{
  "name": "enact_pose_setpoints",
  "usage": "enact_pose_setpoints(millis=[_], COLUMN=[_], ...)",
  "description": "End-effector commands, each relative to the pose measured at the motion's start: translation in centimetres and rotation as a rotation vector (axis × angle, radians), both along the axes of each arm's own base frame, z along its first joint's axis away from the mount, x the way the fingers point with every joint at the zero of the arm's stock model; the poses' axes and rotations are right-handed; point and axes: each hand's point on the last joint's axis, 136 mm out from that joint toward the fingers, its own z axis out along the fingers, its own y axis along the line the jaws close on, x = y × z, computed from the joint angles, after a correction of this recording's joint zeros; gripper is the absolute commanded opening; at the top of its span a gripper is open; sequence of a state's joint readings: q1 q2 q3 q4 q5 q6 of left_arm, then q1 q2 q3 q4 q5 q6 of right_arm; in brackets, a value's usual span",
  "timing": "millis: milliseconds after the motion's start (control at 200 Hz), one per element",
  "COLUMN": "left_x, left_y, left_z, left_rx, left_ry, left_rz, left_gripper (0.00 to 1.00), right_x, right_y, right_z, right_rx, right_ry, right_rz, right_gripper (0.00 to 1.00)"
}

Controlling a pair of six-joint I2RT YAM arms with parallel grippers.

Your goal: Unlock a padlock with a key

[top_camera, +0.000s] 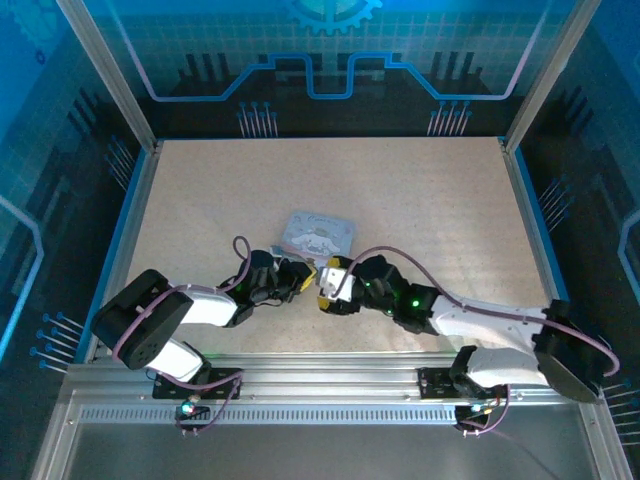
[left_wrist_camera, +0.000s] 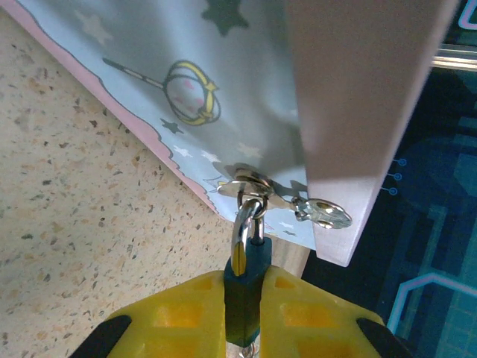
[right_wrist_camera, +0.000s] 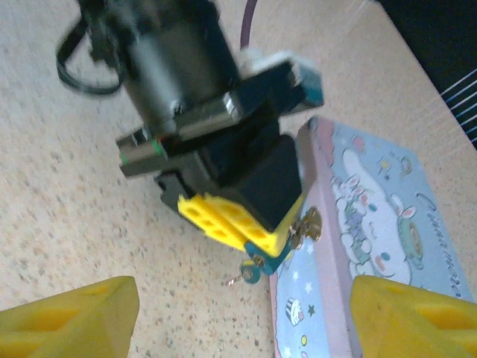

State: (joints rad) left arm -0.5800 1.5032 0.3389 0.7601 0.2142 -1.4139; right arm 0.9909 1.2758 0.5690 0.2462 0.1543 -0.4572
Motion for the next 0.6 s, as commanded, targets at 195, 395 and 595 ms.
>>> enact_pose_setpoints(millis=[195, 395, 595], left_x=[0.5, 0.5, 0.4], left_y=[-1.0, -1.1, -1.2], left_z=[1.9, 1.8, 1.5], left_rx=[-0.046, -0.056, -0.057], left_ry=[-0.037, -0.029, -0.020], left_rz=[-0.011, -0.009, -0.010], left_gripper=[0.15, 0.15, 0.14], right_x=[1.7, 2.3, 2.9], right_y=[1.6, 1.9, 1.8], right_z=[-1.4, -3.0, -4.2], right_rx=[-0.007, -0.007, -0.031], right_ry=[-0.104, -0.119, -0.134], right_rz=[-0.094, -0.140, -0.178], right_gripper=[0.62, 0.53, 0.44])
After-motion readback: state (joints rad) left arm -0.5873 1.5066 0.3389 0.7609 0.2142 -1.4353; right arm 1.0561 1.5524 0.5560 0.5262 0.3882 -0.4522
